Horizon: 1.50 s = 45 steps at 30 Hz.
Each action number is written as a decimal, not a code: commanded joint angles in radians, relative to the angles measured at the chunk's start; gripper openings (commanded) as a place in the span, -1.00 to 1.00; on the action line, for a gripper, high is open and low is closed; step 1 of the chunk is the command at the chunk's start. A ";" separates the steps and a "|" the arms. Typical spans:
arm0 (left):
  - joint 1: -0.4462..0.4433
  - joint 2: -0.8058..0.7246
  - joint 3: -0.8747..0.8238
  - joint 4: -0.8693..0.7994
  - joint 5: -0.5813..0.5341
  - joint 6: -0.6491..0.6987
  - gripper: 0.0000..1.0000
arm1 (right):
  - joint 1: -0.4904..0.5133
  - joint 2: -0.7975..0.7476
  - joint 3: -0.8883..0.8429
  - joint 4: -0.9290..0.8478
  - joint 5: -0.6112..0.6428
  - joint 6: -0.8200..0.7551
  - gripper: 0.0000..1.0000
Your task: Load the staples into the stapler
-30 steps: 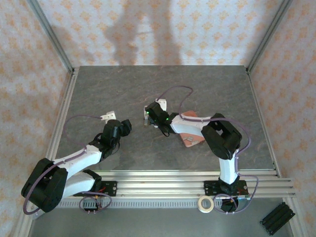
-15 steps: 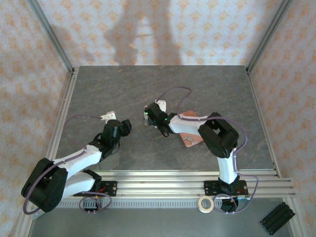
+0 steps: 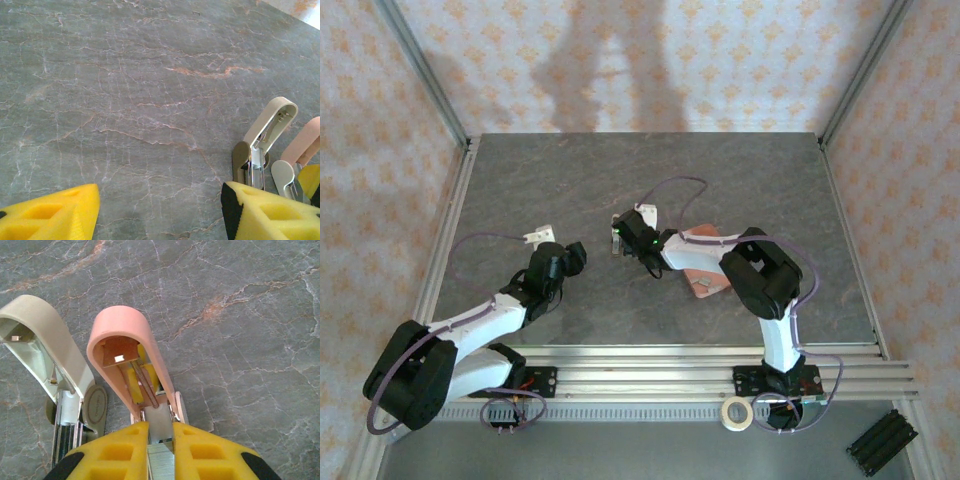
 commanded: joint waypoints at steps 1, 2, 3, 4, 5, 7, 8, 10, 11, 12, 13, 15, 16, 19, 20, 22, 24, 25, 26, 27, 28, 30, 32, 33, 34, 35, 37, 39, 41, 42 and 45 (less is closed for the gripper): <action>0.008 -0.005 0.006 0.001 -0.039 0.024 0.33 | 0.006 -0.053 0.000 0.006 0.046 -0.010 -0.66; 0.008 -0.005 0.006 0.000 -0.039 0.025 0.33 | 0.006 -0.059 -0.003 0.009 0.050 -0.014 -0.66; 0.008 -0.005 0.006 0.001 -0.038 0.023 0.33 | 0.007 -0.065 -0.005 0.013 0.056 -0.019 -0.66; 0.008 -0.004 0.006 0.000 -0.039 0.022 0.32 | 0.007 -0.069 -0.007 0.014 0.061 -0.024 -0.66; 0.009 -0.005 0.004 0.000 -0.037 0.022 0.32 | 0.007 -0.070 -0.006 0.013 0.066 -0.028 -0.66; 0.007 -0.005 0.004 0.001 -0.038 0.021 0.33 | 0.006 -0.065 -0.002 0.007 0.068 -0.034 -0.66; 0.007 -0.004 0.004 0.001 -0.037 0.020 0.33 | 0.006 -0.061 0.001 0.004 0.067 -0.035 -0.66; 0.007 -0.008 0.004 -0.002 -0.037 0.021 0.33 | 0.006 -0.053 0.007 -0.006 0.066 -0.033 -0.66; 0.008 -0.009 0.004 -0.003 -0.038 0.020 0.33 | 0.006 -0.051 0.007 -0.007 0.067 -0.030 -0.66; 0.007 -0.011 0.003 -0.004 -0.039 0.021 0.33 | 0.007 -0.048 0.005 -0.004 0.065 -0.028 -0.66; 0.008 -0.013 0.003 -0.004 -0.039 0.022 0.32 | 0.007 -0.047 0.004 -0.002 0.064 -0.026 -0.66; 0.007 -0.014 0.003 -0.005 -0.042 0.023 0.33 | 0.007 -0.040 0.005 -0.005 0.062 -0.027 -0.66; 0.008 -0.015 0.003 -0.005 -0.042 0.023 0.32 | 0.006 -0.037 0.007 -0.004 0.062 -0.026 -0.66; 0.007 -0.014 0.003 -0.005 -0.042 0.025 0.33 | 0.007 -0.025 0.011 -0.004 0.056 -0.025 -0.66; 0.007 -0.015 0.001 -0.005 -0.042 0.024 0.33 | 0.007 -0.021 0.012 -0.004 0.054 -0.023 -0.66; 0.007 -0.015 0.001 -0.005 -0.042 0.023 0.33 | 0.007 -0.015 0.014 -0.004 0.051 -0.021 -0.66; 0.007 -0.016 0.001 -0.005 -0.044 0.024 0.33 | 0.006 -0.012 0.014 -0.004 0.051 -0.021 -0.66; 0.008 -0.016 0.001 -0.005 -0.043 0.025 0.33 | 0.007 -0.009 0.014 -0.004 0.051 -0.021 -0.66; 0.008 -0.016 0.001 -0.005 -0.043 0.025 0.33 | 0.007 -0.008 0.014 -0.006 0.051 -0.021 -0.66; 0.008 -0.014 0.001 -0.005 -0.044 0.025 0.33 | 0.007 -0.006 0.014 -0.006 0.051 -0.021 -0.66; 0.007 -0.015 0.001 -0.005 -0.043 0.025 0.33 | 0.007 -0.005 0.013 -0.007 0.051 -0.021 -0.66; 0.008 -0.013 0.002 -0.005 -0.043 0.025 0.33 | 0.007 -0.002 0.014 -0.007 0.051 -0.020 -0.66; 0.007 -0.013 0.001 -0.004 -0.043 0.025 0.33 | 0.006 0.000 0.014 -0.007 0.051 -0.018 -0.66; 0.007 -0.013 0.001 -0.003 -0.044 0.025 0.33 | 0.006 0.002 0.014 -0.007 0.051 -0.018 -0.66; 0.008 -0.013 0.002 -0.004 -0.043 0.025 0.33 | 0.006 0.003 0.013 -0.007 0.051 -0.017 -0.66; 0.008 -0.014 0.001 -0.003 -0.043 0.026 0.33 | 0.007 0.003 0.013 -0.007 0.051 -0.018 -0.66; 0.008 -0.013 0.000 -0.003 -0.043 0.025 0.33 | 0.007 0.005 0.013 -0.009 0.051 -0.018 -0.66; 0.008 -0.014 0.000 -0.004 -0.043 0.025 0.33 | 0.007 0.005 0.014 -0.010 0.050 -0.017 -0.66; 0.008 -0.015 0.000 -0.005 -0.045 0.025 0.33 | 0.005 0.003 0.012 -0.013 0.051 -0.017 -0.66; 0.007 -0.015 -0.001 -0.005 -0.044 0.025 0.33 | 0.007 0.002 0.010 -0.014 0.051 -0.016 -0.66; 0.007 -0.015 0.000 -0.005 -0.043 0.025 0.32 | 0.007 -0.003 0.005 -0.017 0.051 -0.016 -0.66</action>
